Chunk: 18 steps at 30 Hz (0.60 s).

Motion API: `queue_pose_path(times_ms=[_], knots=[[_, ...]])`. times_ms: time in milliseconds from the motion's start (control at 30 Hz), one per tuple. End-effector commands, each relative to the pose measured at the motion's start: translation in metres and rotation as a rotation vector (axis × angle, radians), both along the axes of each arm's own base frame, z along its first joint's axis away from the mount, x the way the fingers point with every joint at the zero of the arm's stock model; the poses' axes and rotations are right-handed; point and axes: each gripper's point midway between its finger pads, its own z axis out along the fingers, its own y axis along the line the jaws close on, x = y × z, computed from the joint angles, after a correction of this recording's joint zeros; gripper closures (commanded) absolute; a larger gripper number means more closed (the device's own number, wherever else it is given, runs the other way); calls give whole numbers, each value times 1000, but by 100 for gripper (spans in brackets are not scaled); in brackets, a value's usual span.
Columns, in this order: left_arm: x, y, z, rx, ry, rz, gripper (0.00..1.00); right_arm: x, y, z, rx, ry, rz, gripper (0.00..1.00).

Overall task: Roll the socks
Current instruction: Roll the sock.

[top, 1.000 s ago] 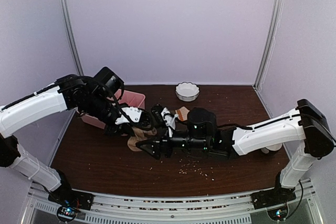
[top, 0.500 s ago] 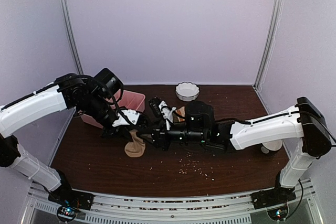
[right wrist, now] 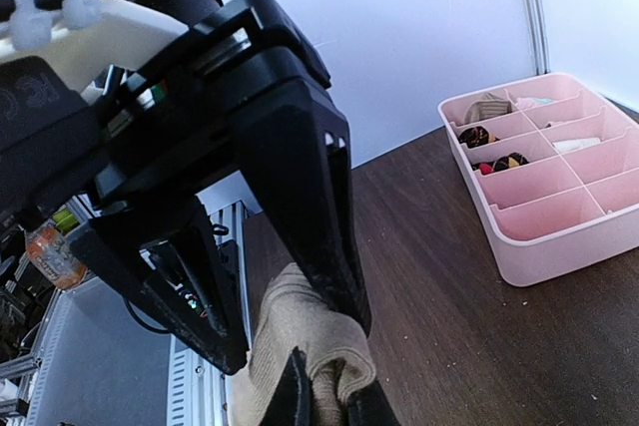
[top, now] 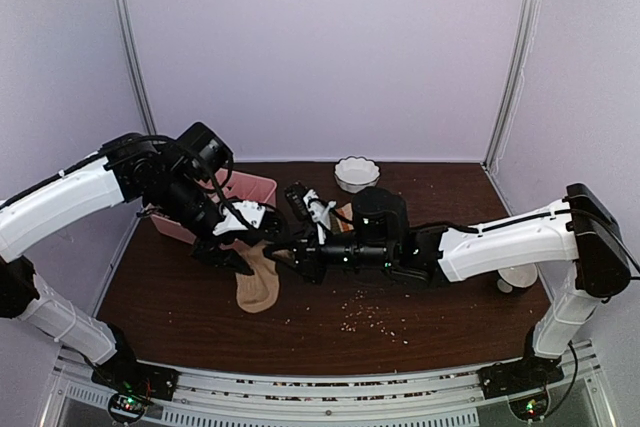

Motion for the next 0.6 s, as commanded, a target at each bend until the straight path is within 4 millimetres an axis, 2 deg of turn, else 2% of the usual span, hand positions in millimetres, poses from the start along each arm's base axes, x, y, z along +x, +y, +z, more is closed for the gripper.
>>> queue_pose_path(times_ms=[0,133,267,333,567], knots=[[-10,-4,12,-46,46,-27,46,12,-5,10,41,-7,-71,100],[-10,-4,6,-31,57,-27,50,9,-4,16,71,-5,-56,100],[5,-3,-4,-1,2,18,60,6,-4,24,141,39,-47,100],[12,-2,-3,-8,-48,33,62,7,-2,27,179,96,-47,100],[26,-4,2,0,-257,54,51,25,-2,21,316,350,-123,100]])
